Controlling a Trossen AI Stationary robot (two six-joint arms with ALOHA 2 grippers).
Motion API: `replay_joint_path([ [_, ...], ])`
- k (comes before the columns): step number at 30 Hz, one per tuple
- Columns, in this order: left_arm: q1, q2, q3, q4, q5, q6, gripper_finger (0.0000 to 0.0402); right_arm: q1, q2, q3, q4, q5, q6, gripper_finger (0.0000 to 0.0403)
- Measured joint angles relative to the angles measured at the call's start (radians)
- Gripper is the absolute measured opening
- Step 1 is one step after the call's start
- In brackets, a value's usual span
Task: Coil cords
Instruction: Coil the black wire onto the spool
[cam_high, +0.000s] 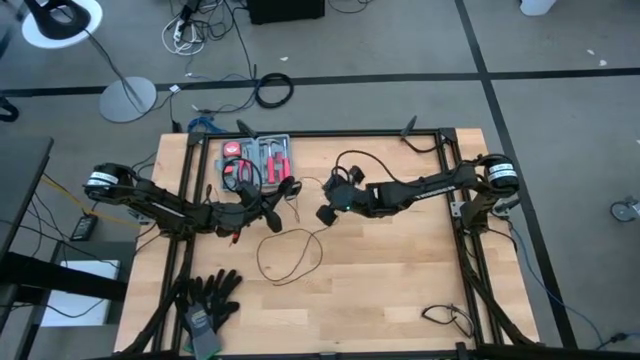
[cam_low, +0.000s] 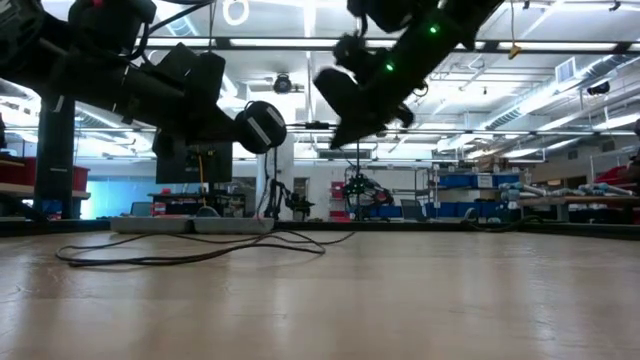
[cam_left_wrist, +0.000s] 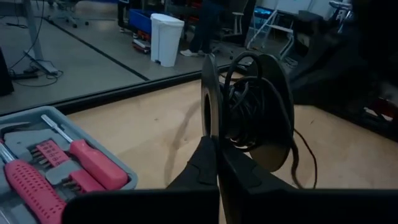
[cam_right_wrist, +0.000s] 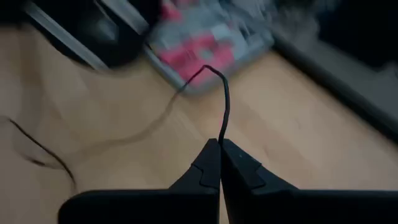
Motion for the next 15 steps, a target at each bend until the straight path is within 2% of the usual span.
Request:
replay_joint_path([
  [7,0.0,0.0,0.0,-0.008,-0.003,0.001,0.0,0.022,-0.01,-0.001,-0.462,0.009,0.278,0.0001],
  [9,0.0,0.0,0.0,-0.008,-0.004,0.001,0.0,0.039,-0.01,-0.022,-0.528,0.026,0.342,0.0001],
  [12,0.0,0.0,0.0,-0.008,-0.004,0.002,0.0,0.065,-0.031,-0.1,-0.514,0.02,0.411,0.0001],
  [15,0.0,0.0,-0.001,-0.008,-0.002,0.002,0.0,0.096,-0.079,-0.214,-0.365,-0.025,0.435,0.0],
])
